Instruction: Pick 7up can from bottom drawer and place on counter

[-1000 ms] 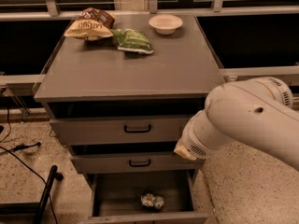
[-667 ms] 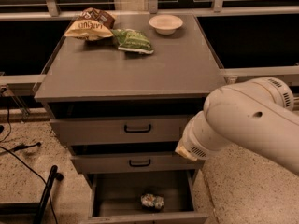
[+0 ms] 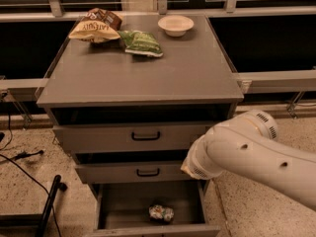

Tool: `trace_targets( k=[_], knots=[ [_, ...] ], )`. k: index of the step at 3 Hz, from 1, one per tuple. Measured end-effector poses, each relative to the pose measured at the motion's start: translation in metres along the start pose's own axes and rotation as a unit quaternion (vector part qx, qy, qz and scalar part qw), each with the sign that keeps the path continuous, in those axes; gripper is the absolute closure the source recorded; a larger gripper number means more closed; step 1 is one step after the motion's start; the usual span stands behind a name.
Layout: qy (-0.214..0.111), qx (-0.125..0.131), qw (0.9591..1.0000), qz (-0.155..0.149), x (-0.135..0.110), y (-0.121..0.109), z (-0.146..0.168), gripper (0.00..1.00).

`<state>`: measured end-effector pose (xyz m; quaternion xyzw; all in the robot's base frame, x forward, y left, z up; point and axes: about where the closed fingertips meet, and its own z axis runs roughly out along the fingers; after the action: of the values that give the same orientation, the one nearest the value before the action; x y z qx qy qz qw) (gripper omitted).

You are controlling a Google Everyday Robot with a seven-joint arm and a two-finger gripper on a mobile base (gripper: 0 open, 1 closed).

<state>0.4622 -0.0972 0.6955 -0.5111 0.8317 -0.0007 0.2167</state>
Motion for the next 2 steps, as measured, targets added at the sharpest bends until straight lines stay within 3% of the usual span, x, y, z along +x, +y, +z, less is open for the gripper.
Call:
trace_targets(
  k=[2],
  knots=[
    [-0.037,-0.001,0.999,0.024,0.005,-0.012,0.079,1.0]
  ],
)
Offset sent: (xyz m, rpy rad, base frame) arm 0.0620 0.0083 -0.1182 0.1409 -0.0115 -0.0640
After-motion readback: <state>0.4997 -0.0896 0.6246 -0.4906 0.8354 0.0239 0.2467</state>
